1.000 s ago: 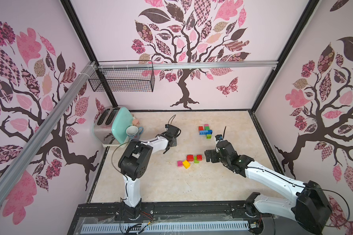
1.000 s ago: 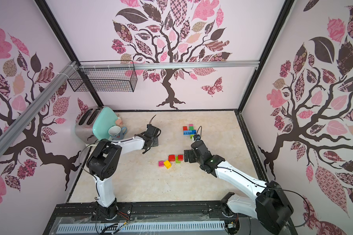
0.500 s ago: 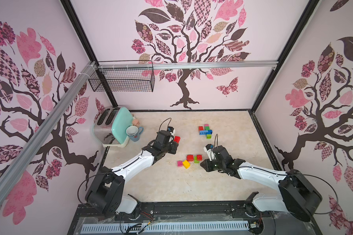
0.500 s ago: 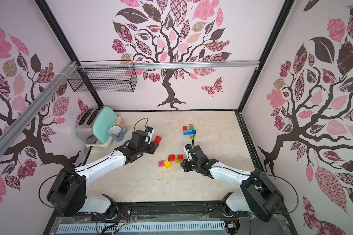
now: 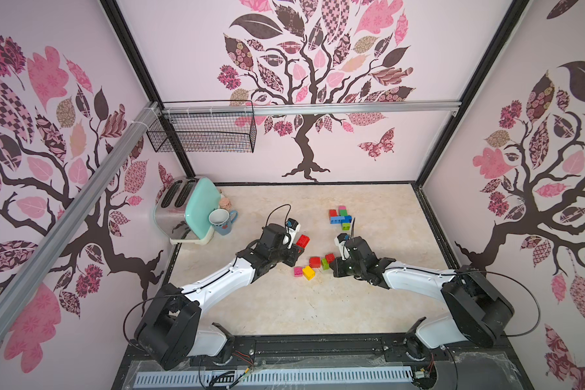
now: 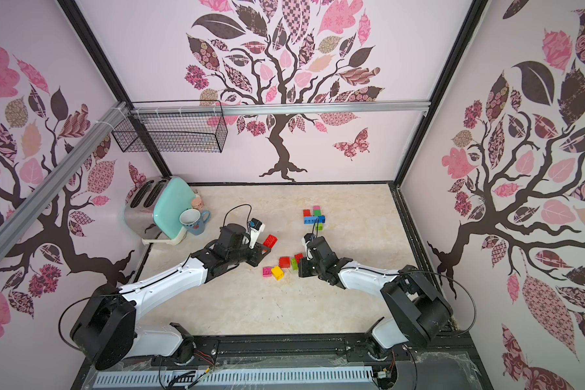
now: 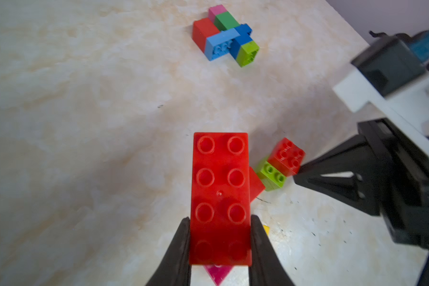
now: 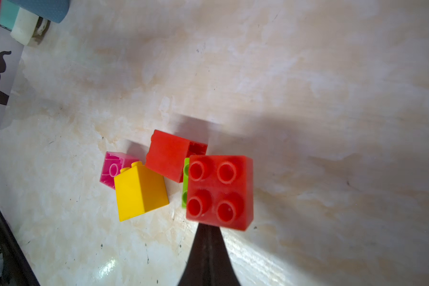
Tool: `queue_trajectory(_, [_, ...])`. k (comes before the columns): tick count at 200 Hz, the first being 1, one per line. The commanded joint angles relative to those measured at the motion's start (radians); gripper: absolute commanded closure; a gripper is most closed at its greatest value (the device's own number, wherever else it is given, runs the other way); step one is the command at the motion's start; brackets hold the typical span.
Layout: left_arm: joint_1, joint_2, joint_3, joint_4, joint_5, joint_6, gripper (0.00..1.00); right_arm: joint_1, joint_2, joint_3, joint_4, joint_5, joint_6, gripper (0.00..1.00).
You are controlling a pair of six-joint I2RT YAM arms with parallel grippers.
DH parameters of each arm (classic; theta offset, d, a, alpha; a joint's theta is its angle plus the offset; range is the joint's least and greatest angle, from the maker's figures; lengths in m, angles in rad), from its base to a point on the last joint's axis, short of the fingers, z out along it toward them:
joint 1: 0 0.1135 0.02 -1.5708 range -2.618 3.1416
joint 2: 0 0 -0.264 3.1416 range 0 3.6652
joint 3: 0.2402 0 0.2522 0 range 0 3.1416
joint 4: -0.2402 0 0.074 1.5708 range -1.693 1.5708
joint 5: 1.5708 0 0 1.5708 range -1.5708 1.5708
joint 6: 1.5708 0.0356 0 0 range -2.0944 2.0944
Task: Assemble the number 4 with lego
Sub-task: Adjust the lego brick at the center of the board.
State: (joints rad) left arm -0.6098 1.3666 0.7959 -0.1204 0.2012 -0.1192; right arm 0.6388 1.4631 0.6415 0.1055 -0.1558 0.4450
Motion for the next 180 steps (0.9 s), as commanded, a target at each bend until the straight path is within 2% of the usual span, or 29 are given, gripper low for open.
queue_trajectory(1, [-0.01,0.005,-0.022,0.014,0.181,0.129,1.0,-0.001,-0.01,0.025,-0.081,0.01,-0.043,0.99])
queue_trajectory(31, [-0.029,0.066,0.047,-0.116,0.192,0.236,1.0,-0.003,-0.151,-0.016,-0.134,-0.078,-0.106,0.99])
queue_trajectory(56, [-0.047,0.094,0.037,-0.118,0.188,0.312,1.0,-0.006,-0.223,-0.002,-0.154,-0.087,-0.127,1.0])
queue_trajectory(96, [-0.06,0.145,0.058,-0.085,0.156,0.321,1.0,-0.026,-0.153,0.083,-0.156,-0.132,-0.101,1.0])
queue_trajectory(135, [-0.064,0.188,0.083,-0.045,0.14,0.321,1.0,-0.064,-0.1,0.089,-0.081,-0.204,-0.004,1.0])
queue_trajectory(180, [-0.088,0.247,0.114,-0.005,0.112,0.308,1.0,-0.07,-0.076,0.093,-0.077,-0.218,-0.017,1.0])
